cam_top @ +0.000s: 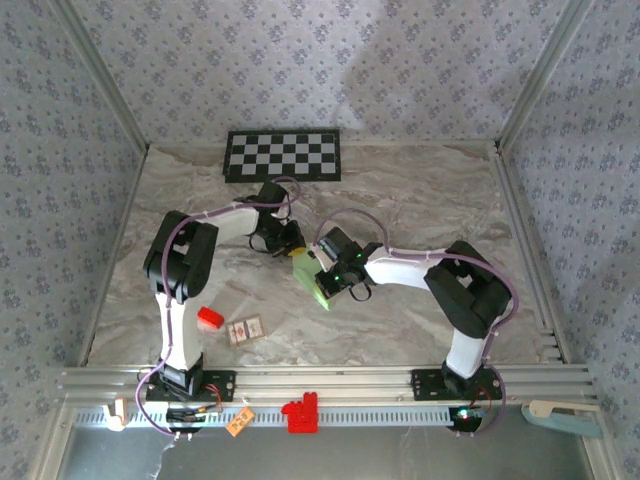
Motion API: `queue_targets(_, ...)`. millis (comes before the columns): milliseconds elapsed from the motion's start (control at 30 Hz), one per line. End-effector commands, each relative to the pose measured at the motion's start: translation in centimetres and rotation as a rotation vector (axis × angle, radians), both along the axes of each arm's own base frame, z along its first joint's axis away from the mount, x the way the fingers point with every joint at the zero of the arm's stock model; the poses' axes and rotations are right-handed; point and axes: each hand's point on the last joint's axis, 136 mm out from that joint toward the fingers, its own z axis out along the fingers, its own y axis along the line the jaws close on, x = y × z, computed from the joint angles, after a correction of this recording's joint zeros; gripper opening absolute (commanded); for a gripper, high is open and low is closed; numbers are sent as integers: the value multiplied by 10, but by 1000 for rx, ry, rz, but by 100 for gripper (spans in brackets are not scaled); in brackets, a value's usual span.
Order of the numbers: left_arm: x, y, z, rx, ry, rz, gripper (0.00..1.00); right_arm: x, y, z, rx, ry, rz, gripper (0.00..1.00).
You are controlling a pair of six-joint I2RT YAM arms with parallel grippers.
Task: Fold a paper plane with a square sheet of paper (pick it up from the middle)
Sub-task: Third fold the triangle at the center of the table.
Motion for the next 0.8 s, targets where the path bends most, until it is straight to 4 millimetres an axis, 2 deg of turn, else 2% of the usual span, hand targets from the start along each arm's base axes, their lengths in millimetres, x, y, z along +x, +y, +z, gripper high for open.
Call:
queue_targets(0,8,0,44,-35,-86,11,15,-3,-6,-12,-49,27,-20,2)
queue_targets(100,9,6,66,-59,-129,51,20,-3,-6,-12,-48,29,-21,2)
queue_targets(233,-4,14,73,-108,-131,111,25,-2,-5,-11,-43,32,-19,2)
queue_targets(367,-23,12,72,-194,-102,159,25,-2,-5,-11,-44,35,-20,2)
queue_targets(500,-41,8,68,-255,-65,189,20,-2,-5,-11,-43,39,-20,2)
queue_targets(767,-69,-11,46,-301,14,174,13,-2,-6,-12,-44,43,-24,2)
